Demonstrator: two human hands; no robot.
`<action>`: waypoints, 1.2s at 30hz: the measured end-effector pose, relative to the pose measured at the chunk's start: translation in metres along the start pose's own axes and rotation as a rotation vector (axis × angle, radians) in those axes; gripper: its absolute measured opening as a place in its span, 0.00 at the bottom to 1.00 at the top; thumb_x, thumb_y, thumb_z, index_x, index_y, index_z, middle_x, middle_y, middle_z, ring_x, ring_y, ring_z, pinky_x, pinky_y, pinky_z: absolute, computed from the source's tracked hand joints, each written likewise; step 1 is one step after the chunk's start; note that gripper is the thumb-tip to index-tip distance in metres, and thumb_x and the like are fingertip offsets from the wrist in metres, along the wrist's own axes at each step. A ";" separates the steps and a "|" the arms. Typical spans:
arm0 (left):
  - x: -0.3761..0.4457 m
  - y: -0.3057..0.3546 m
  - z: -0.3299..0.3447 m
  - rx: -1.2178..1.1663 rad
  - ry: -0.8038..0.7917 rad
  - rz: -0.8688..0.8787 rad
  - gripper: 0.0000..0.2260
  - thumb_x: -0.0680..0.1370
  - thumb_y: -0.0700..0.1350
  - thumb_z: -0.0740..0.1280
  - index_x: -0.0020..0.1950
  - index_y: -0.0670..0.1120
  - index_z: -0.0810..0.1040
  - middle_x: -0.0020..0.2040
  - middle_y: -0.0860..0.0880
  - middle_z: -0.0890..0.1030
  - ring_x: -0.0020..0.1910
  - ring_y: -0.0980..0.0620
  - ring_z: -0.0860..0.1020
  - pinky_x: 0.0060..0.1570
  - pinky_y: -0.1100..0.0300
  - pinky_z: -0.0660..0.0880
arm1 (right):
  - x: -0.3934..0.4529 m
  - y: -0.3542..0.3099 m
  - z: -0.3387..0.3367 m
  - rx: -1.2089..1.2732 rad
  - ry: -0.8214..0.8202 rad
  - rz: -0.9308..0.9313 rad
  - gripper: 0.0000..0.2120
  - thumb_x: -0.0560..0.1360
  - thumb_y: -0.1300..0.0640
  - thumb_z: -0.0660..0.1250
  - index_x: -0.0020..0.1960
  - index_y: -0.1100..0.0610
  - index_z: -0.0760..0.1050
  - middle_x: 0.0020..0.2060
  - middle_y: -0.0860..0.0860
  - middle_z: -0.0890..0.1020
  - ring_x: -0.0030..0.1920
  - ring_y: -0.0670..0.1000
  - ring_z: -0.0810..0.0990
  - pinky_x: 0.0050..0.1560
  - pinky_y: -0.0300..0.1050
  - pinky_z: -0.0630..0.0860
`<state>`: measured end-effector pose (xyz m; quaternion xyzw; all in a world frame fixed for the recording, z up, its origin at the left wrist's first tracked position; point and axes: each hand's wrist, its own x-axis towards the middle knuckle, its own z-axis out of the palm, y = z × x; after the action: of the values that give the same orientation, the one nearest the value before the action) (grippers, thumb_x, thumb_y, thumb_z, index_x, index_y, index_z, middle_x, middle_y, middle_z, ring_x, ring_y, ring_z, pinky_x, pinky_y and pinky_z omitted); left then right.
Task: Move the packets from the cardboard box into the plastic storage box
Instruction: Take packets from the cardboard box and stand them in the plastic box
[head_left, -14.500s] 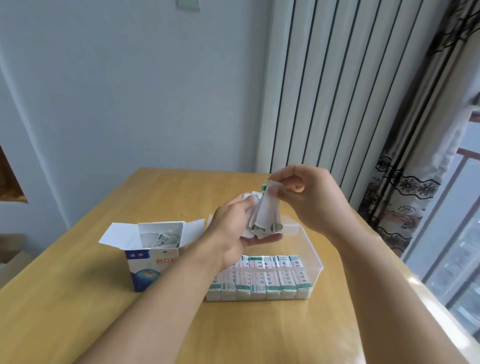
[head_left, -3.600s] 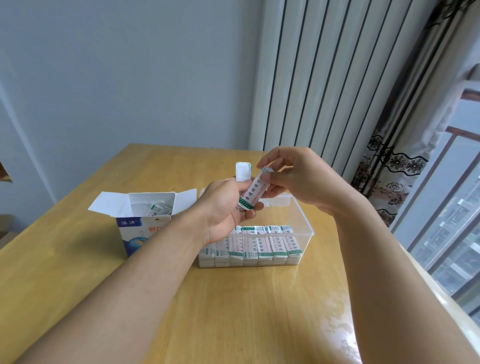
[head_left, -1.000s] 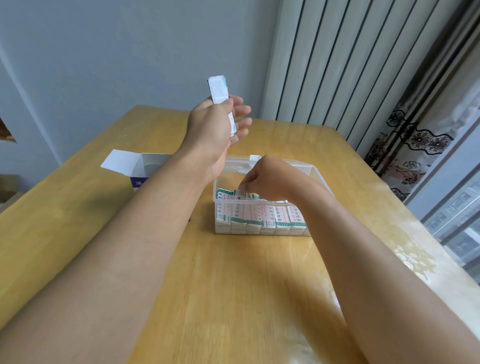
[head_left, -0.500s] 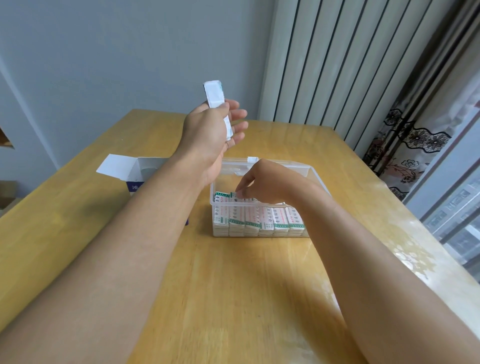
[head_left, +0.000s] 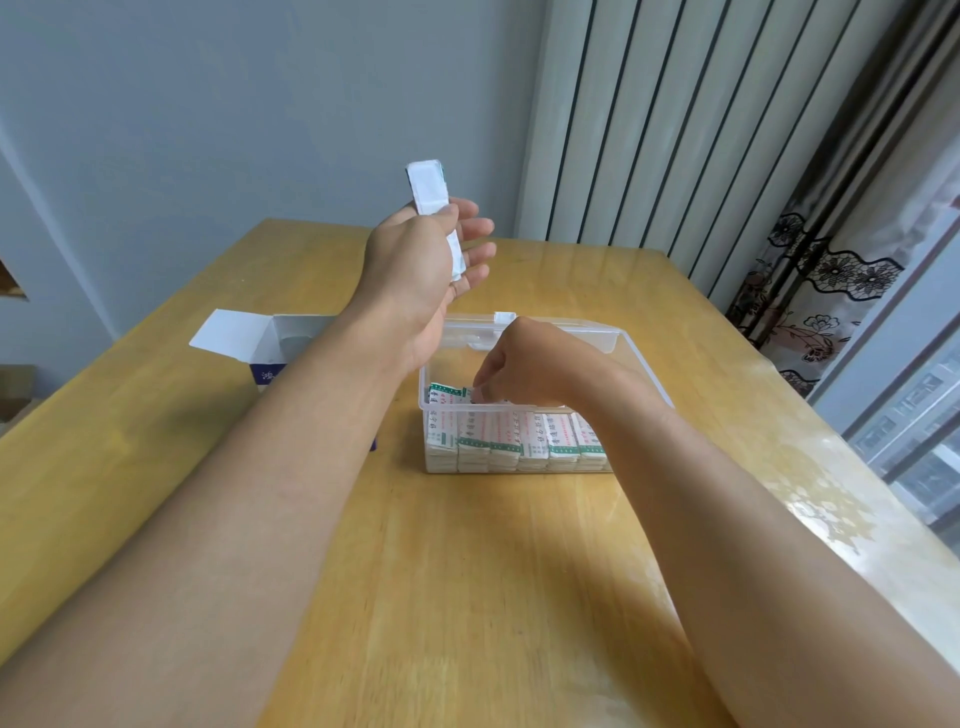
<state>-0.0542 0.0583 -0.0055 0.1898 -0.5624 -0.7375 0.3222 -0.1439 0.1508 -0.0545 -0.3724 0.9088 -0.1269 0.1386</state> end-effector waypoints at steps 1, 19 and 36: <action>0.000 0.000 0.000 0.001 0.000 0.000 0.11 0.85 0.41 0.57 0.49 0.45 0.78 0.50 0.45 0.84 0.47 0.48 0.83 0.55 0.52 0.80 | -0.001 0.000 0.000 0.000 0.001 -0.011 0.06 0.74 0.50 0.76 0.50 0.47 0.86 0.40 0.44 0.83 0.48 0.51 0.82 0.56 0.50 0.80; 0.000 -0.001 0.001 0.006 0.003 -0.001 0.11 0.85 0.41 0.57 0.49 0.45 0.78 0.50 0.46 0.84 0.47 0.48 0.83 0.56 0.51 0.80 | -0.011 -0.002 -0.014 0.070 0.022 -0.107 0.06 0.75 0.51 0.75 0.52 0.45 0.87 0.39 0.41 0.82 0.41 0.45 0.80 0.40 0.42 0.75; -0.001 0.001 -0.002 0.019 -0.065 -0.028 0.10 0.85 0.41 0.58 0.51 0.44 0.78 0.46 0.46 0.86 0.47 0.47 0.84 0.55 0.50 0.81 | -0.036 0.032 -0.070 0.415 0.064 -0.181 0.04 0.76 0.56 0.75 0.46 0.56 0.82 0.38 0.49 0.88 0.34 0.45 0.81 0.35 0.38 0.77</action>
<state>-0.0520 0.0574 -0.0057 0.1766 -0.5769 -0.7423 0.2915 -0.1639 0.2070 0.0056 -0.4117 0.8302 -0.3347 0.1712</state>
